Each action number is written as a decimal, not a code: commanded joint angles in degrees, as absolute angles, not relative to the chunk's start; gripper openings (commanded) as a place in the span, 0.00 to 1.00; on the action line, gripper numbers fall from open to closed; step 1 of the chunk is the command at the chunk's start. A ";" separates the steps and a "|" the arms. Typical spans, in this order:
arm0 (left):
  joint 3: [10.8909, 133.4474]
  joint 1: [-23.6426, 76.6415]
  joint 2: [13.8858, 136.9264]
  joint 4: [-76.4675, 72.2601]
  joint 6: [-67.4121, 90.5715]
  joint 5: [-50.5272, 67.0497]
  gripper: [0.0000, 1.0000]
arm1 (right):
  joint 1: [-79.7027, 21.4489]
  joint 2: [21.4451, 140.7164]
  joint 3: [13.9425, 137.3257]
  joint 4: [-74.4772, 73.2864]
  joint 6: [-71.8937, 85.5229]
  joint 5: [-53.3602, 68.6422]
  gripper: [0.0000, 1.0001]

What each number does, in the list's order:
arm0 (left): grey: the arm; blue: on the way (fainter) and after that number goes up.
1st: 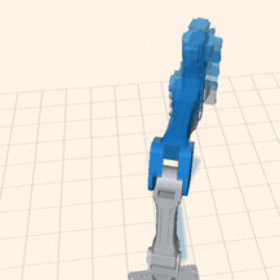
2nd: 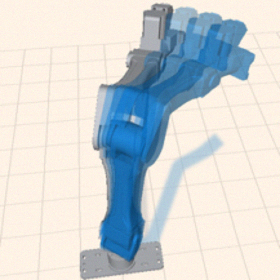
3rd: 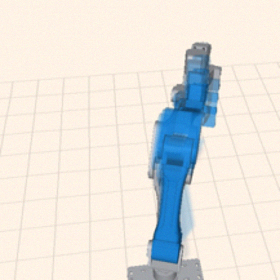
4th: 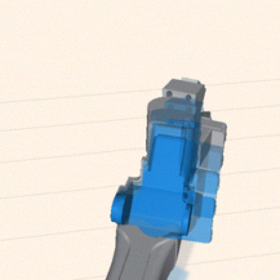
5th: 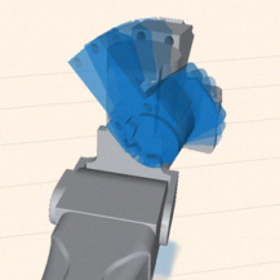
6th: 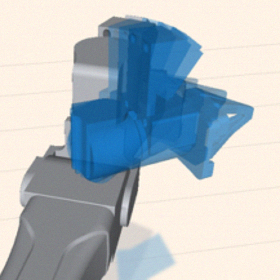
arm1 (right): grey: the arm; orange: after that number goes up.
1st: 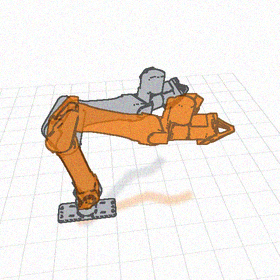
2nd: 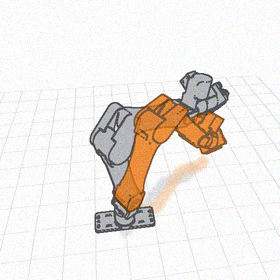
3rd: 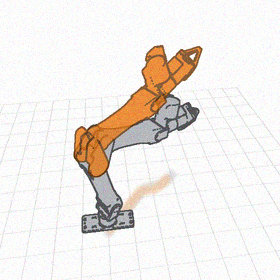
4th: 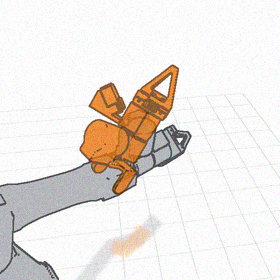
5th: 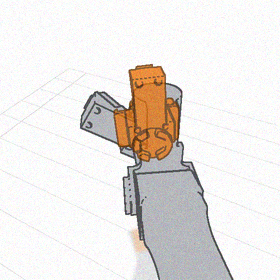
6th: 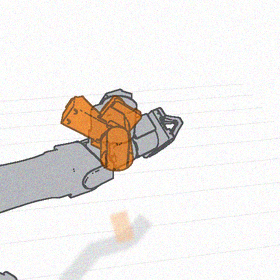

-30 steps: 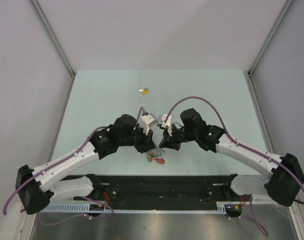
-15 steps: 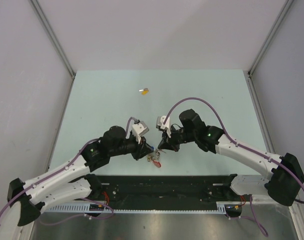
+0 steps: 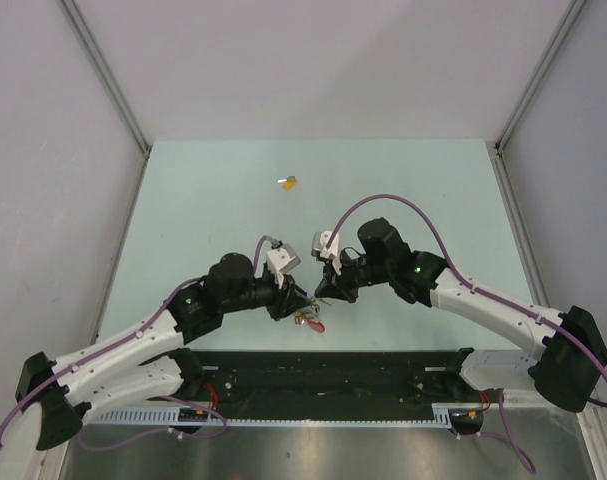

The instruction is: Put the keys on the keyring

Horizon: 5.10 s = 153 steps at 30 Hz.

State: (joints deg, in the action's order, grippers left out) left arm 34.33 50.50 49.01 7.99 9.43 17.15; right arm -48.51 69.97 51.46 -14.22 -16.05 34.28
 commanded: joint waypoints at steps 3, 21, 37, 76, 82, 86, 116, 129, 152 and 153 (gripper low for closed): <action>33.05 50.80 50.36 3.52 7.82 18.89 0.27 | -48.78 69.26 54.23 -10.99 -15.38 34.89 0.00; 32.34 50.80 51.33 5.10 6.94 20.13 0.04 | -48.78 69.35 54.23 -11.42 -15.56 34.63 0.00; 30.06 50.80 43.34 1.59 7.65 14.60 0.00 | -43.33 69.61 52.47 -11.51 -9.76 31.29 0.00; 28.91 44.30 43.24 -7.21 -9.84 39.45 0.01 | -39.11 68.81 47.81 -1.76 -13.18 55.28 0.45; 31.46 43.07 45.08 -2.21 -13.97 44.73 0.00 | -39.37 69.69 47.73 -1.32 -15.38 58.62 0.50; 33.48 42.63 46.40 -0.44 -15.82 46.49 0.00 | -39.72 70.75 47.81 -0.70 -16.08 61.26 0.50; 36.56 42.63 46.85 4.75 -18.19 48.87 0.00 | -41.57 75.24 49.48 -3.95 -21.45 68.29 0.22; 34.02 42.63 41.76 1.42 -17.06 42.98 0.00 | -39.20 74.79 49.48 -6.59 -19.69 61.88 0.00; 38.66 42.63 46.05 11.68 -10.38 32.61 0.48 | -44.56 70.23 53.17 -11.95 -19.25 42.64 0.00; 39.11 42.63 47.19 12.12 -9.50 31.91 0.48 | -44.73 70.05 53.26 -12.04 -19.16 42.19 0.00</action>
State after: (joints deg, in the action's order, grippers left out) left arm 34.39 42.94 44.58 8.62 -12.93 34.98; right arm -43.90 71.72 49.76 -11.42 -18.50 46.11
